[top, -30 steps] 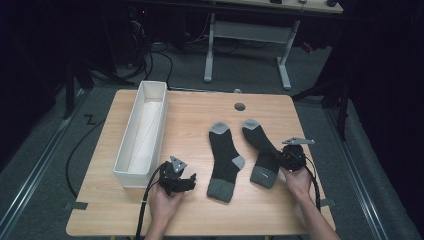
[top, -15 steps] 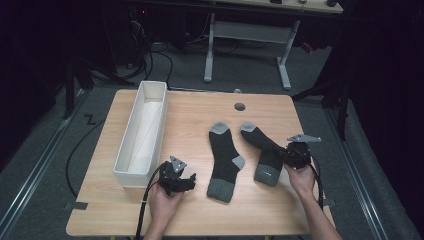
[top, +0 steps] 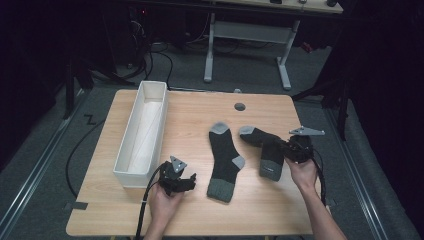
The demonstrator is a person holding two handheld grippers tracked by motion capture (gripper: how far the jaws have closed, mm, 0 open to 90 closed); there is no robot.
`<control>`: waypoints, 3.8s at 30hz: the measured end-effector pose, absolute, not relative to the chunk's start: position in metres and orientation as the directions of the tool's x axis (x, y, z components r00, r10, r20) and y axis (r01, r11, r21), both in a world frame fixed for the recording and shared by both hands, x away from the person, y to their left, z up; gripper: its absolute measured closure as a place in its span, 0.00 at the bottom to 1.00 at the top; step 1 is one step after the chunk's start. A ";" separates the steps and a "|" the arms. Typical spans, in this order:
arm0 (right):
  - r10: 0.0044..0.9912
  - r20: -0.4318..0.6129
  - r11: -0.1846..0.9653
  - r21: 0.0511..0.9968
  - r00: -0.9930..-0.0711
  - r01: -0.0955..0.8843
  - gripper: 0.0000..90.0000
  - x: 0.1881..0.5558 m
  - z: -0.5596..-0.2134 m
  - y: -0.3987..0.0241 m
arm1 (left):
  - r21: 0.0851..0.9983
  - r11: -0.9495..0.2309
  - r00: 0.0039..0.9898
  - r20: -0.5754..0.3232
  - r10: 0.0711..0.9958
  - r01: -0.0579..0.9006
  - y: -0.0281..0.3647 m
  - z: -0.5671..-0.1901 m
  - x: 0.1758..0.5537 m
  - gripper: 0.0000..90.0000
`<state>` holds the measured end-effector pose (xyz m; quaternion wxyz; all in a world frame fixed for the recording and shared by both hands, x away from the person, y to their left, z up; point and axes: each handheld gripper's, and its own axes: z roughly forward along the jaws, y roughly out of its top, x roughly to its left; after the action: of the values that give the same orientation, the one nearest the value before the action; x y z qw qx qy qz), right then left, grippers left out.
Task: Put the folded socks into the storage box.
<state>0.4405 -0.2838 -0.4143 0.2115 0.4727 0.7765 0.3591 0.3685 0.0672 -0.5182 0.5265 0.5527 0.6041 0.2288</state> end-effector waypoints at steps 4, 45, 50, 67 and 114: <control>0.884 0.006 0.297 0.765 -0.468 0.571 0.92 0.441 -0.406 -0.283 | 0.858 0.284 0.165 -0.383 0.909 0.427 0.067 -0.518 0.368 0.25; 0.853 0.010 0.299 0.809 -0.521 0.506 0.92 0.458 -0.349 -0.233 | 0.858 0.286 0.163 -0.384 0.909 0.426 0.067 -0.518 0.369 0.25; 0.852 0.005 0.307 0.806 -0.524 0.506 0.92 0.464 -0.347 -0.221 | 0.858 0.286 0.163 -0.384 0.909 0.426 0.067 -0.518 0.369 0.25; 0.865 -0.011 0.315 0.790 -0.502 0.525 0.92 0.477 -0.349 -0.179 | 0.858 0.288 0.163 -0.385 0.908 0.426 0.067 -0.518 0.369 0.25; 0.784 0.031 0.444 0.669 -0.620 0.596 0.60 0.446 -0.466 -0.175 | 0.830 0.293 0.229 -0.438 0.869 0.475 0.035 -0.509 0.369 0.10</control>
<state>0.4458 -0.1753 -0.4663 0.1431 0.4118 0.8377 0.3289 0.3686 0.0353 -0.5090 0.5425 0.5660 0.5935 0.1817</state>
